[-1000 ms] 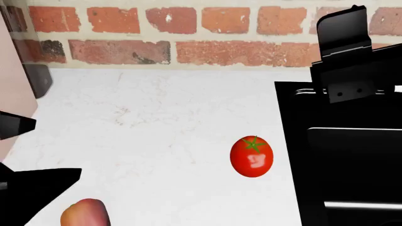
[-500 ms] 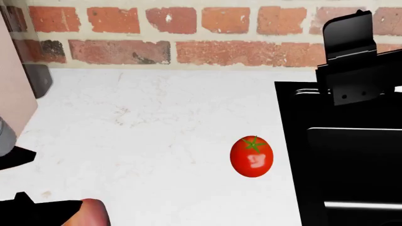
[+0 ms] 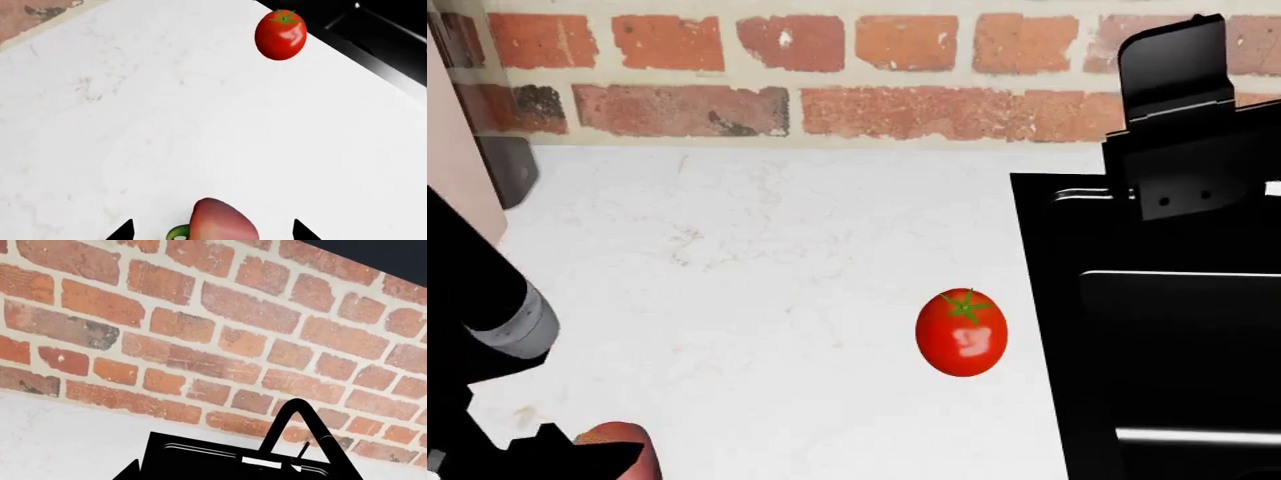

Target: Place the avocado, onion, tomato and bell pepper on the cutting board.

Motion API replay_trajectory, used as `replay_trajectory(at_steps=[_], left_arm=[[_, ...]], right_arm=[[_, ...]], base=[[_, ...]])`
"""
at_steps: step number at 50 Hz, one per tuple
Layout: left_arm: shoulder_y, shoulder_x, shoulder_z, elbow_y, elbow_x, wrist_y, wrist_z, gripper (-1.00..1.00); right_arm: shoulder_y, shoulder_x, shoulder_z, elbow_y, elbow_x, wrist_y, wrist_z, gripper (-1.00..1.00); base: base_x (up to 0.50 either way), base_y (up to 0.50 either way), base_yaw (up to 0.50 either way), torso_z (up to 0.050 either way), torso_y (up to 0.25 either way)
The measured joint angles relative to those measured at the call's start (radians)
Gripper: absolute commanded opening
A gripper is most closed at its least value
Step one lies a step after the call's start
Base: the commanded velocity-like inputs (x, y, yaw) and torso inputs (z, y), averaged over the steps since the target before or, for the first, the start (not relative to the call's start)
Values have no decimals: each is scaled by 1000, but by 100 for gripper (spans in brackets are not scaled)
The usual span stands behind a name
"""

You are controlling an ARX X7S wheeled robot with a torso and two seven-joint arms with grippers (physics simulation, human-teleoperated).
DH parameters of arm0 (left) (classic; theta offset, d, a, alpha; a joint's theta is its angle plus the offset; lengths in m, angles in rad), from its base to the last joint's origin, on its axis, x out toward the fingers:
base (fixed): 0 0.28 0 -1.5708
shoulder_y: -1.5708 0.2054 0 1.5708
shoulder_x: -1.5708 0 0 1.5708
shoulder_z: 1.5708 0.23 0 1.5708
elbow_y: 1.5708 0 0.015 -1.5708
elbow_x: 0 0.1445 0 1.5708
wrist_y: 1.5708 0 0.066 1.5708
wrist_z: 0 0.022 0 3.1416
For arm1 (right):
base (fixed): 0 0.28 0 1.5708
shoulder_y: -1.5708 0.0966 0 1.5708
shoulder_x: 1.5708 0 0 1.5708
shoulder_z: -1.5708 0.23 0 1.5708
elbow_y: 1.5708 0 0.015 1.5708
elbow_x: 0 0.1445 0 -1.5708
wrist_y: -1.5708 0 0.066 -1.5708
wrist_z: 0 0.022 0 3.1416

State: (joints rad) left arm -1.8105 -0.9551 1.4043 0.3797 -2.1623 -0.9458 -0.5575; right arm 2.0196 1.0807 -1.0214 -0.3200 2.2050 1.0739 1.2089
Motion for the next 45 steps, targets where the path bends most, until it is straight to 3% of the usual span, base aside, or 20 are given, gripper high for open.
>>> replay_trajectory(at_steps=[45], left_arm=[[201, 110, 83, -28, 232, 67, 5, 100]], right_arm=[[-46, 27, 14, -24, -19, -20, -17, 100]], base=[[0, 0, 0, 0, 0]])
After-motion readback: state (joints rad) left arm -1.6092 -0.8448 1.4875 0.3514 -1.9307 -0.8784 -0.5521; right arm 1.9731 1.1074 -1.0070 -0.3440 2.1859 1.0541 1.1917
